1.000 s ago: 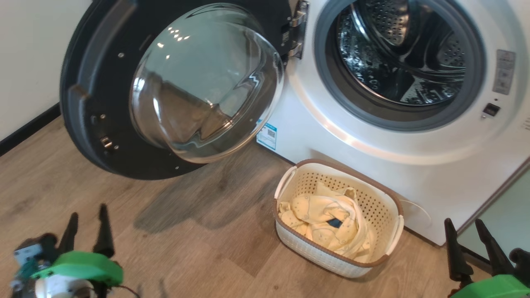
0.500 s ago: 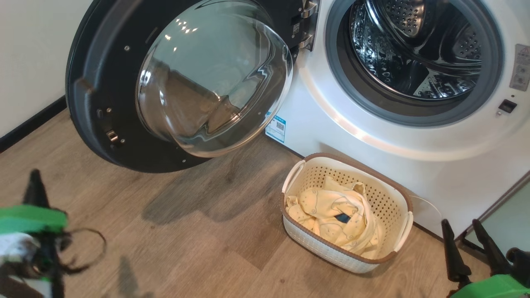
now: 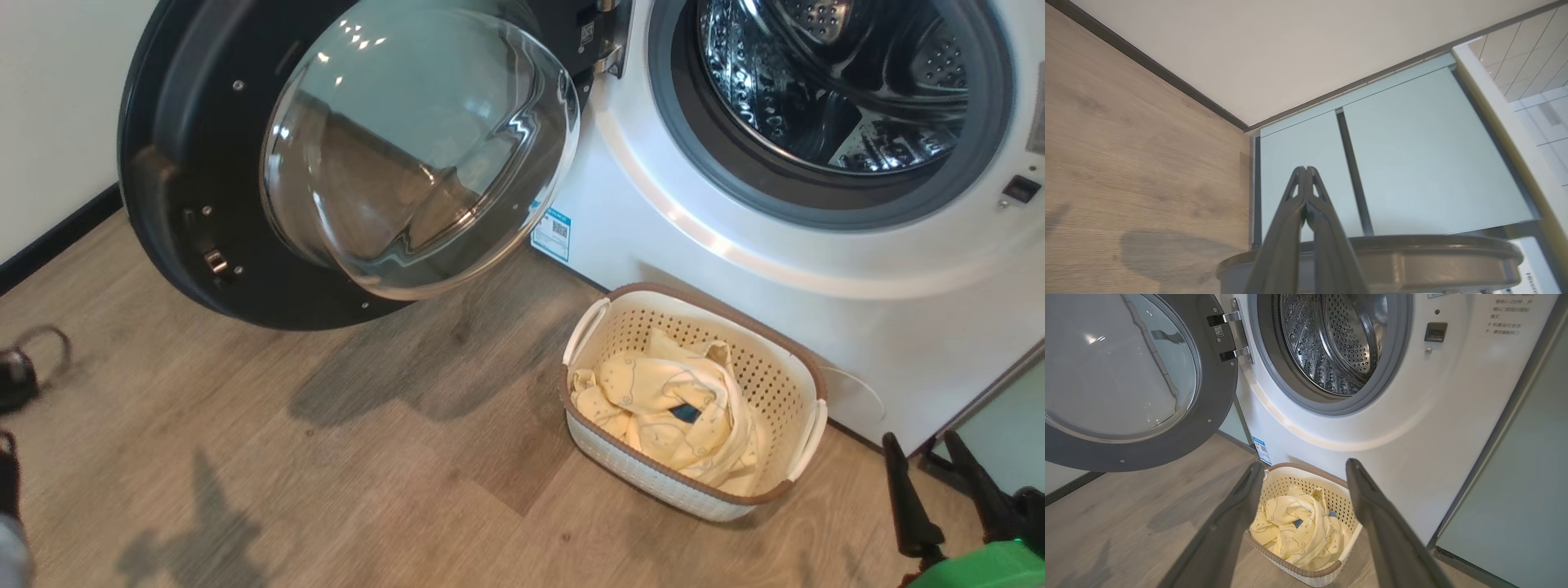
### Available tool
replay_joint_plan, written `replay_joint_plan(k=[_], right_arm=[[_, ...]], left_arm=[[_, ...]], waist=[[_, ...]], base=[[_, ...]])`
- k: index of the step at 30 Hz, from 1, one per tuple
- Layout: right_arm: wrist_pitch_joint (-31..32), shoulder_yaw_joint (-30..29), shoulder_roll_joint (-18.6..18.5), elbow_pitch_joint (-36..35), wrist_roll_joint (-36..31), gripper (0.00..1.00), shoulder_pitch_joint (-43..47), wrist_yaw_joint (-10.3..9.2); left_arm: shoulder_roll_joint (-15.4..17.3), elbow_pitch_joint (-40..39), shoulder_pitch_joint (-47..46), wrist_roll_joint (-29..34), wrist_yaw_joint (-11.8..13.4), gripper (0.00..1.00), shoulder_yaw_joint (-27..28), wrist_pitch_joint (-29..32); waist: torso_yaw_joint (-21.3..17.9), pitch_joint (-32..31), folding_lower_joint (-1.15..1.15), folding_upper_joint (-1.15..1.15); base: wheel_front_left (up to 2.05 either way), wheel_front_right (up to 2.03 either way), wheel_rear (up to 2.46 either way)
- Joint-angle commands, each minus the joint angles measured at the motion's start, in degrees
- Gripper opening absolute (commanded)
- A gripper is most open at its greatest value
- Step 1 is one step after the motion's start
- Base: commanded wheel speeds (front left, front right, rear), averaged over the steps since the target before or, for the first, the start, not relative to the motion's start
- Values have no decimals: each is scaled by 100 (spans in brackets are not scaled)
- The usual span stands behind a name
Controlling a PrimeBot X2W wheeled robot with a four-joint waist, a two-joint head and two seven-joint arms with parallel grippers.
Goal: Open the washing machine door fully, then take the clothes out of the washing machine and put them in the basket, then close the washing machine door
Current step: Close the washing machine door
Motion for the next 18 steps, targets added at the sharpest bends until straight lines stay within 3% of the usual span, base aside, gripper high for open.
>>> replay_joint_plan(k=[1,7,18], right_arm=[[-55,106,-220,-182,-11,100,-299,25],[-55,135,-329,-195,-17,100,-344,25],[-55,274,-581,-208,-6,100,-529,25]], left_arm=[[435,-23,-455,-169,-9,0,227,146],[657,586,-1127,-636,-8,0,407,602],[1202,1483,-2269,-733,13,0,260,1086]], waist=[[3,55,0,0],[17,173,0,0],[-164,513,0,0]], base=[[0,0,0],[0,0,0],[0,0,0]])
